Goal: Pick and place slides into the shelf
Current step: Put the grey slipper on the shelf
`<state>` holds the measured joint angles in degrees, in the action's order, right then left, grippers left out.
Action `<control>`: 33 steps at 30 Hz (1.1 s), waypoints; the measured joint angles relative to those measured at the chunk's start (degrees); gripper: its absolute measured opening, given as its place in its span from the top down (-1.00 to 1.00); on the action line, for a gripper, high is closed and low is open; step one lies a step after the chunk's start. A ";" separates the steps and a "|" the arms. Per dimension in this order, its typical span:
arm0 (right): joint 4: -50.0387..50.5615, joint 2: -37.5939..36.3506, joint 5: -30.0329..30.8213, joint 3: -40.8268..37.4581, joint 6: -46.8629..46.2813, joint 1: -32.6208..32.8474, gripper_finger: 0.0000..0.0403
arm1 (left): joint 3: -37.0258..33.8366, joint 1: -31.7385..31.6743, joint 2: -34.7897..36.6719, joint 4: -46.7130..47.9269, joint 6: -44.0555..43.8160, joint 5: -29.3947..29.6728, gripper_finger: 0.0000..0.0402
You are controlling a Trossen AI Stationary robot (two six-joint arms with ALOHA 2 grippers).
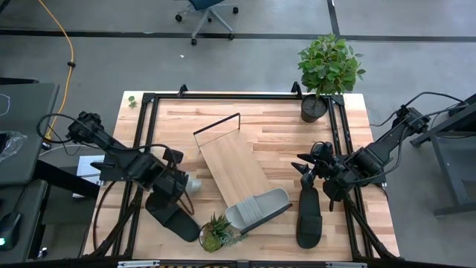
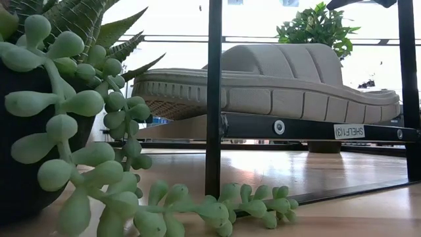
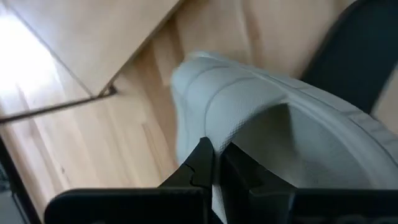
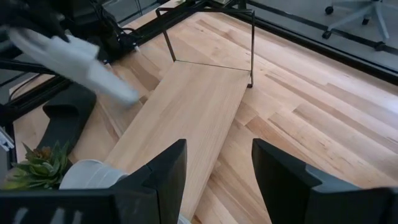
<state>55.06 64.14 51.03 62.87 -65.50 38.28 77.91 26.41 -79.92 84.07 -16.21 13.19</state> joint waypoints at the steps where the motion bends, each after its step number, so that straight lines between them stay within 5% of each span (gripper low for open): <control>1: 0.01 0.00 0.00 0.00 0.06 0.00 0.14 | 0.94 0.49 -0.02 -0.04 -0.12 -0.21 0.99; 19: 0.01 0.00 -0.20 0.00 -0.18 0.00 0.14 | 14.51 2.46 -0.04 -1.31 3.90 11.42 0.99; 33: 0.03 0.00 2.02 0.00 -1.50 -0.39 0.14 | 16.22 -0.47 -3.86 -15.16 27.49 23.71 1.00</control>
<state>55.09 64.14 53.05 62.87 -67.00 37.89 94.13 25.95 -83.78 68.92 11.28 36.90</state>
